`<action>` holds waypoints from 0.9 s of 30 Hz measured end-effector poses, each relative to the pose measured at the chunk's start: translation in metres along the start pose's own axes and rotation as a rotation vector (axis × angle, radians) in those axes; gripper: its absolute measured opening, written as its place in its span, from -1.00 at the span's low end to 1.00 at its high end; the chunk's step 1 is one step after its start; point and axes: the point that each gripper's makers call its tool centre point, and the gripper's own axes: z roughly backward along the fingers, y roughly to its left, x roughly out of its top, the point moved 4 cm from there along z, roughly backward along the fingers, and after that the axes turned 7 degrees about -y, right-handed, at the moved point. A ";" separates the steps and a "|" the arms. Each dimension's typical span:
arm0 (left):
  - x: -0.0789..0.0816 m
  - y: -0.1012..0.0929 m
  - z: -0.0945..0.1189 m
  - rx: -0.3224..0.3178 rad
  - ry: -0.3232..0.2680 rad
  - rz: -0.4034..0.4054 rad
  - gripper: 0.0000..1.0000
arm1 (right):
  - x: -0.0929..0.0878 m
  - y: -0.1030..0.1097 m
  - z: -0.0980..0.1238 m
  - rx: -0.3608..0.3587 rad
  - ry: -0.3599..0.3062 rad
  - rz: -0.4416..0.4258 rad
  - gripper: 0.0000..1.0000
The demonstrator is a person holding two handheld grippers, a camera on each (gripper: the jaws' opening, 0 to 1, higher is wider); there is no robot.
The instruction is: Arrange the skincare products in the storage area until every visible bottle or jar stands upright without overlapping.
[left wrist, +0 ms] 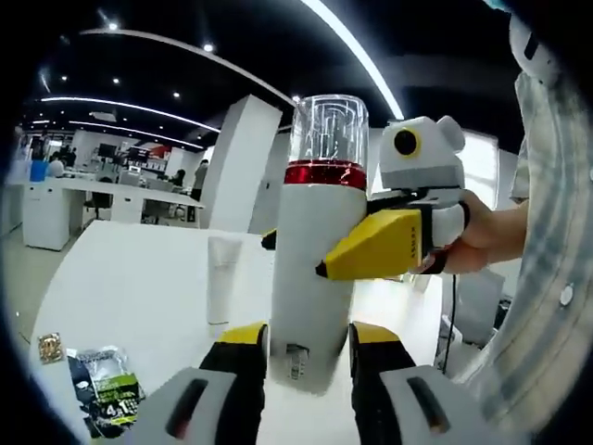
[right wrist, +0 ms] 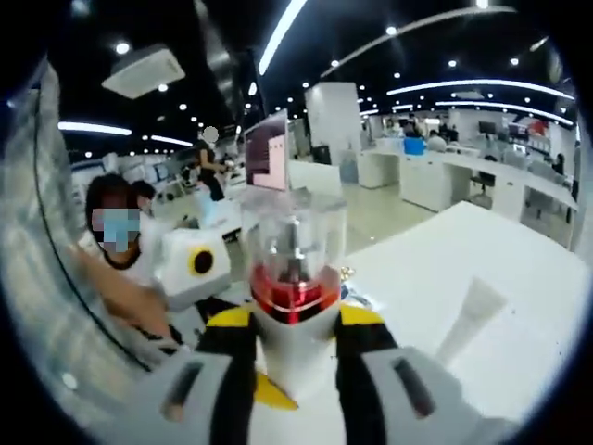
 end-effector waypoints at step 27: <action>-0.012 0.015 0.038 0.177 -0.083 0.216 -0.27 | -0.060 -0.159 0.038 -0.320 0.045 0.094 -0.41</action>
